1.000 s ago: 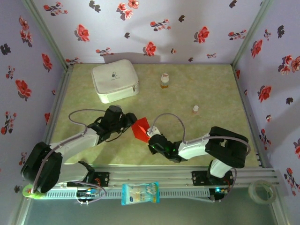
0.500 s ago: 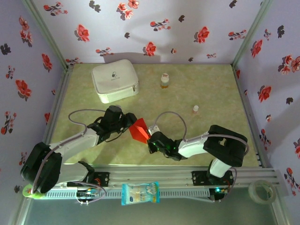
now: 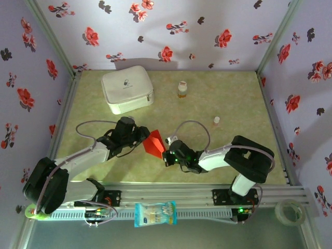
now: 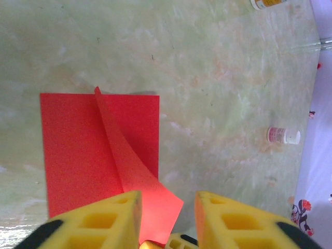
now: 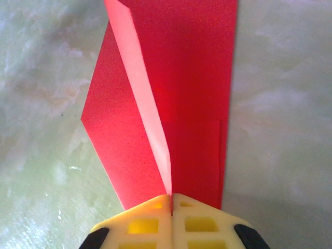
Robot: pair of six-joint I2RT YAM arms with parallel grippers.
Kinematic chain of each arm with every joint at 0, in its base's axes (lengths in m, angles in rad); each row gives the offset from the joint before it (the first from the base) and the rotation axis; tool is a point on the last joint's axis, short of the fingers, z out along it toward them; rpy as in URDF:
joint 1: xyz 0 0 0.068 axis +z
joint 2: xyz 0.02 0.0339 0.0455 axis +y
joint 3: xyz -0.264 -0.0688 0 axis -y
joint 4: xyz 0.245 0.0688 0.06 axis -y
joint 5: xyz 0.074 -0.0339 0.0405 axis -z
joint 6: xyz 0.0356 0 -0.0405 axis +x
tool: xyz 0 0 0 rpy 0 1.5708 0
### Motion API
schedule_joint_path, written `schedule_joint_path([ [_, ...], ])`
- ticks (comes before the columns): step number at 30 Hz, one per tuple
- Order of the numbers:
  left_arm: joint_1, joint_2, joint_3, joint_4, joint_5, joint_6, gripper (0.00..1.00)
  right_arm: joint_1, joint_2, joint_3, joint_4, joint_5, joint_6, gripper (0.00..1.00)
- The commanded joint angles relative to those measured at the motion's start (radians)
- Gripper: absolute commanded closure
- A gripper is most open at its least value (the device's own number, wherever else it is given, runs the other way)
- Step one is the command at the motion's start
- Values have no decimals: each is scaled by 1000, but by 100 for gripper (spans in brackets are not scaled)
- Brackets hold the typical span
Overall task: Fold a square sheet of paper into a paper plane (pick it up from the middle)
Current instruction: Perform the fourth fold on the wing at the bottom-center of the table.
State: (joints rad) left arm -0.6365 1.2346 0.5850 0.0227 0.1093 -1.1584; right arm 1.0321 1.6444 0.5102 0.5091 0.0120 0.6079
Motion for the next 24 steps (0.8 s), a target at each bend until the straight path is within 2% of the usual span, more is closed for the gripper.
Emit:
schedule_joint_path([
  [1, 8, -9, -28, 10, 13, 25, 75, -31, 24, 9, 3, -99, 71, 95],
  [9, 8, 33, -62, 113, 70, 26, 90, -82, 77, 50, -18, -231, 161, 95],
  [16, 7, 96, -75, 199, 123, 24, 93, -114, 99, 77, -40, -309, 223, 95],
  [24, 8, 166, -90, 316, 168, 11, 93, -126, 114, 109, -94, -334, 252, 95],
])
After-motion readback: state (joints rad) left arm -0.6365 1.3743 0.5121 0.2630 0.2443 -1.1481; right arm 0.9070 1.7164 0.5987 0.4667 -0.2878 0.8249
